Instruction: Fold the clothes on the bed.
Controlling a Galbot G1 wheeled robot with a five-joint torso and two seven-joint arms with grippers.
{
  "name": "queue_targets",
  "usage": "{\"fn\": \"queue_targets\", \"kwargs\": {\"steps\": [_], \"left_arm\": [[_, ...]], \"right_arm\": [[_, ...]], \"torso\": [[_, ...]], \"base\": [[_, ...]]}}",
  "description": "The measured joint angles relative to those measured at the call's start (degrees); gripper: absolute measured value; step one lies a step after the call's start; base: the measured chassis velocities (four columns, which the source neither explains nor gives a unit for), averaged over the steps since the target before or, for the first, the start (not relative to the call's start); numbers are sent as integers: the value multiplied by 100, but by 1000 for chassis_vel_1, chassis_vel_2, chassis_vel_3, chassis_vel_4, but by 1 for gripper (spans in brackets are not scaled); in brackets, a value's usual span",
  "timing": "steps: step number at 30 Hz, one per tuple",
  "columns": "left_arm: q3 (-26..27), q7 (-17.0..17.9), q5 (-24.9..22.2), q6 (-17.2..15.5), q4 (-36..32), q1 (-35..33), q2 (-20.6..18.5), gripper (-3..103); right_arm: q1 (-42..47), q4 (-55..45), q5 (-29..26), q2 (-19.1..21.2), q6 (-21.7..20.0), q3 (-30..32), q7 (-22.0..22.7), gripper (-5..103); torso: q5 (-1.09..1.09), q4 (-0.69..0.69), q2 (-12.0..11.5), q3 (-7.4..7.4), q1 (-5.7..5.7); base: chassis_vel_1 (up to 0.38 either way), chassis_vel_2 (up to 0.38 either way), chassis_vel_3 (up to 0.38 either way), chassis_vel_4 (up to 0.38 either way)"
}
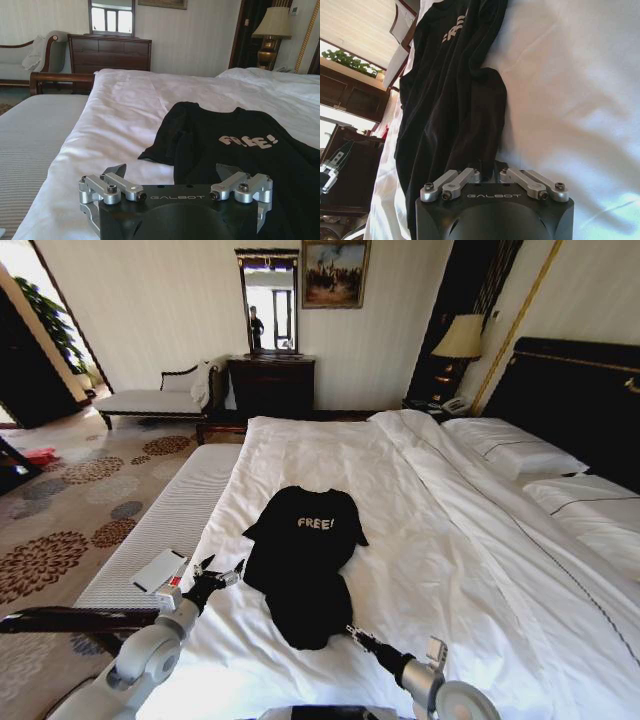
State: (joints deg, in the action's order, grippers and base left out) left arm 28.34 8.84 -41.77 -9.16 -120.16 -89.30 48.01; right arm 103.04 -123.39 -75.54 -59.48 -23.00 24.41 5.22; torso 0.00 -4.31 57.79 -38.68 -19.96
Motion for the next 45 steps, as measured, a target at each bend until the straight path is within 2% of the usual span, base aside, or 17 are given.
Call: {"fn": "queue_targets", "kwargs": {"steps": [3,6,13,24,27,33,38,45], "left_arm": [[7,0,1,2,0,-8,18,100],[3,0,2,3,12,12,33,100],[-5,-26,12,12,45,29,54,100],[31,-113,13,38,102,28,114,100],[-21,-142,16,49,115,59,131,100],[30,-216,-39,59,91,34,89,100],[100,-287,-146,92,147,35,29,100],[106,-343,-205,97,146,49,5,100]], "right_arm": [[58,-25,37,5,20,53,0,3],[109,-68,42,26,38,138,0,1],[311,-191,112,72,89,395,11,0],[987,-441,587,25,280,905,-90,0],[1240,-622,921,-33,364,1013,-95,0],[1625,-784,1175,-192,442,1132,-82,0],[2188,-938,1854,-618,582,1028,-150,0],[2483,-1027,2536,-801,771,961,-207,0]], "torso": [[0,0,0,0,0],[0,0,0,0,0],[0,0,0,0,0],[0,-1,0,0,0],[0,0,0,1,0],[1,0,0,1,0],[-2,-1,0,1,1],[0,0,0,1,0]], "base": [[0,0,0,0],[0,0,0,0],[0,0,0,0],[0,0,0,0],[0,0,0,0],[0,0,0,0],[0,0,0,0],[0,0,0,0]]}}
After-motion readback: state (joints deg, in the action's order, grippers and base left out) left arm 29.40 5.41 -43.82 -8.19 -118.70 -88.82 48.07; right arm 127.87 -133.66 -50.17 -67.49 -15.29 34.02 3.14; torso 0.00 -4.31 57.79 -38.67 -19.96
